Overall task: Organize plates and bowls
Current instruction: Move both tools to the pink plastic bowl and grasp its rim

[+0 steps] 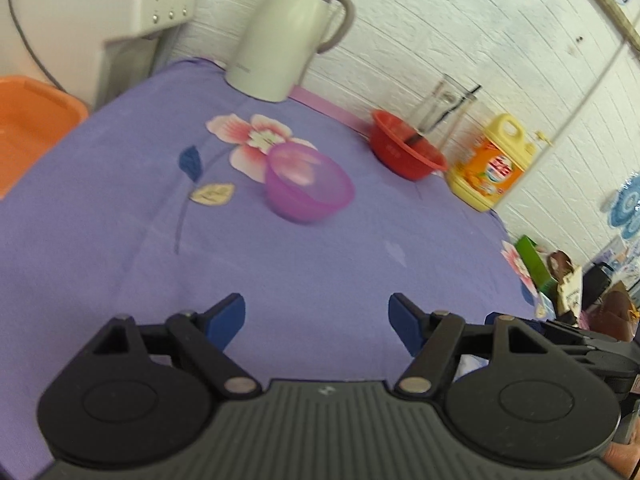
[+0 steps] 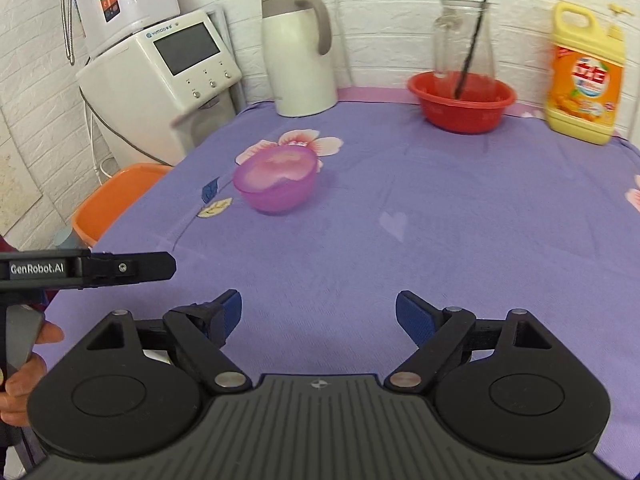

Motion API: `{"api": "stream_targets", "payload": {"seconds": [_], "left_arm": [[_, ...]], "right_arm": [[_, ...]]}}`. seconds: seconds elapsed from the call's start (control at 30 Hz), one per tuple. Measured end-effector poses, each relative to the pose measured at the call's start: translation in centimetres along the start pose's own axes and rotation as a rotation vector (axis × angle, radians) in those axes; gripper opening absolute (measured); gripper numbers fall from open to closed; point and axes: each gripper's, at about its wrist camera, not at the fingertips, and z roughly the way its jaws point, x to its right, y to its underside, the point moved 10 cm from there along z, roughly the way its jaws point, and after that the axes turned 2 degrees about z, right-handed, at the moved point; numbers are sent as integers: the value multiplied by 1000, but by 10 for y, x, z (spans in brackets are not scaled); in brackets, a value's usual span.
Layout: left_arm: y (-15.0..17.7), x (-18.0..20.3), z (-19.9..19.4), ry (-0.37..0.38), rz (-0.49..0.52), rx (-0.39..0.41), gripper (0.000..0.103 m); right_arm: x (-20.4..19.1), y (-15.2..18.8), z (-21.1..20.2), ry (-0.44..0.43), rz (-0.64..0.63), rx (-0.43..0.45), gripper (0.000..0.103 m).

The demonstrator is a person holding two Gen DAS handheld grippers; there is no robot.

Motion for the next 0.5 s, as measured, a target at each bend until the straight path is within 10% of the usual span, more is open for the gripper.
{"api": "stream_targets", "payload": {"seconds": [0.5], "left_arm": [[-74, -45, 88, -51, -9, -21, 72]], "right_arm": [[6, -83, 108, -21, 16, -32, 103]]}}
